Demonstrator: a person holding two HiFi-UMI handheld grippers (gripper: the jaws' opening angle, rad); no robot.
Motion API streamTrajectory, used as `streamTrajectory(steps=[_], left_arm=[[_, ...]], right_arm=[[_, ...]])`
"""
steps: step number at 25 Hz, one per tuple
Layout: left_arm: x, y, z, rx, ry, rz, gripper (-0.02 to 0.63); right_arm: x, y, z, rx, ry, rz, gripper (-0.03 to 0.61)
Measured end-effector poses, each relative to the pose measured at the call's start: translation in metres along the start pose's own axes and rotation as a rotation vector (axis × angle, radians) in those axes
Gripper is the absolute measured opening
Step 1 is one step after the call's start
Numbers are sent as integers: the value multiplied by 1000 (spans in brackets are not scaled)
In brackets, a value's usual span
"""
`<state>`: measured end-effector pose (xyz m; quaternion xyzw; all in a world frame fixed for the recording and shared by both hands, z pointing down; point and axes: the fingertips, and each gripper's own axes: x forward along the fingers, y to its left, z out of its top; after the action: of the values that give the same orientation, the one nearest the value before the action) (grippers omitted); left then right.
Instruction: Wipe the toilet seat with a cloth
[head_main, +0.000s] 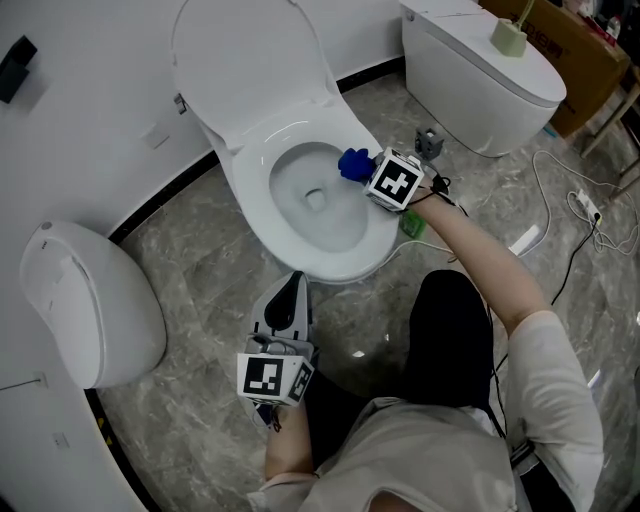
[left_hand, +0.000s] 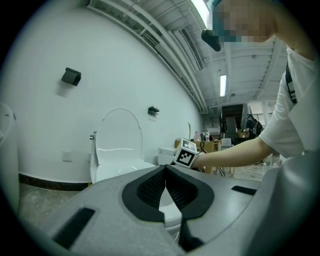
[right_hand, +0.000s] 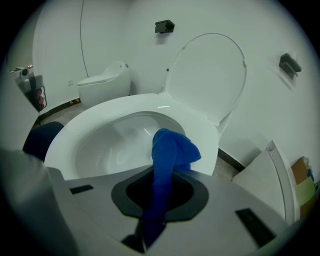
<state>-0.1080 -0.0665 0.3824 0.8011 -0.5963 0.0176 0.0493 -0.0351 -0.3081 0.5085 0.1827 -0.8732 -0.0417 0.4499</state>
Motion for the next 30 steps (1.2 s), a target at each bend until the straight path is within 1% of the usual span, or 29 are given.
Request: streamTrajectory(steps=[5, 12, 25, 30], left_arm=[[-1, -1, -1, -2, 0, 9, 8], [-5, 2, -6, -11, 1, 26, 8], [-5, 8, -16, -26, 12, 33, 8], [-4, 9, -19, -38, 14, 34, 8]], right_arm=[[4, -4, 4, -6, -5, 5, 35], [10, -12, 7, -13, 4, -14, 35], [29, -39, 14, 38, 38, -29, 35], [35, -44, 18, 52, 36, -12, 35]])
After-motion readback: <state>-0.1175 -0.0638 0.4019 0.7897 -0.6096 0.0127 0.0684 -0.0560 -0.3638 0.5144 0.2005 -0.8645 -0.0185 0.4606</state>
